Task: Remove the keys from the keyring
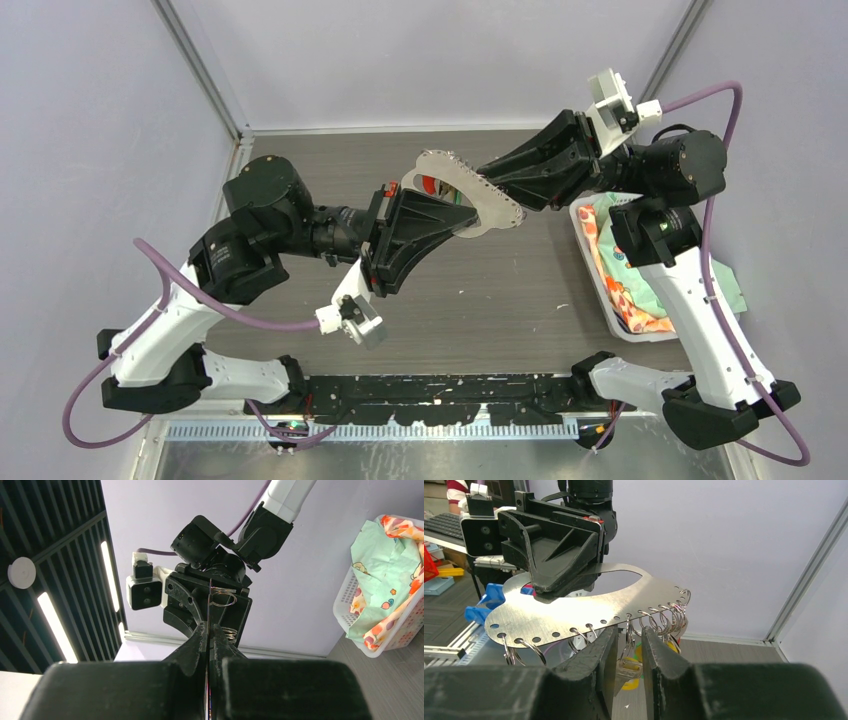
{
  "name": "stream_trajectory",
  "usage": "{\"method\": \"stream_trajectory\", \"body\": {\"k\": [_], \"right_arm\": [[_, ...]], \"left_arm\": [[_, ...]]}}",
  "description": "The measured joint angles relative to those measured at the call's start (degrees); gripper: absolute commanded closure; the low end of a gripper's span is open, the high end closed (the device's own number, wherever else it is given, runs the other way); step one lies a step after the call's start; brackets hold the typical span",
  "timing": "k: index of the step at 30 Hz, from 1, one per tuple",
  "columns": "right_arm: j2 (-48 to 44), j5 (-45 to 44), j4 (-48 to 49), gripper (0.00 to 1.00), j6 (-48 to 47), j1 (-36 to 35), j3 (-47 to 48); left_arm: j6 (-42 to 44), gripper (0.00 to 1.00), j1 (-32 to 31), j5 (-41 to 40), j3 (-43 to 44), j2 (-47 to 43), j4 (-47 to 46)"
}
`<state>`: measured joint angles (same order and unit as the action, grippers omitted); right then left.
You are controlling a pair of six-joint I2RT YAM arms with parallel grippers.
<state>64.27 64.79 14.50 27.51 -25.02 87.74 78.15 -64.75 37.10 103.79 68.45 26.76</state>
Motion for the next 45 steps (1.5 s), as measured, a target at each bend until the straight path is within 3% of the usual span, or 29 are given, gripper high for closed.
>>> {"method": "stream_trajectory", "body": {"k": [3,7,12,19,26,30,35,39,45], "right_arm": [[0.0,-0.28,-0.87,0.81,-0.59,0.0,0.04],[0.0,-0.83,-3.21,0.99,-1.92,0.0,0.26],[0.0,-2.84,-11.72,0.99,-6.38,-0.02,1.77],[-1.01,-11.65,-32.04,0.99,-15.21,-0.17,4.83],[-3.17,-20.81,-47.32,0.99,-18.99,-0.15,4.81],[-1.6,-30.75,-56.89,0.99,-19.39,-1.73,5.92],[4.63,-51.41,-68.81,0.99,-18.38,-9.16,6.29],[12.76,-65.02,-77.83,0.99,-16.33,-13.64,6.23],[16.59,-72.04,-84.52,0.99,-12.66,-14.4,6.03]], "left_arm": [[-0.04,1.0,0.0,-0.02,-0.09,-0.02,-0.09],[-0.52,1.0,0.0,-0.35,-1.77,-0.5,-1.66],[-1.95,1.0,0.0,-2.19,-7.76,-2.25,-7.17],[-7.63,0.99,0.04,-7.04,-21.92,-6.14,-22.45],[-21.27,0.79,0.0,-13.75,-42.21,-9.07,-47.5],[-34.67,0.66,0.0,-20.48,-57.37,-6.82,-67.49],[-49.99,0.65,-0.94,-31.3,-71.38,2.75,-87.25],[-57.88,0.65,-4.5,-39.12,-76.78,6.12,-94.29],[-63.17,0.61,-7.8,-49.31,-82.31,3.58,-101.22]]}}
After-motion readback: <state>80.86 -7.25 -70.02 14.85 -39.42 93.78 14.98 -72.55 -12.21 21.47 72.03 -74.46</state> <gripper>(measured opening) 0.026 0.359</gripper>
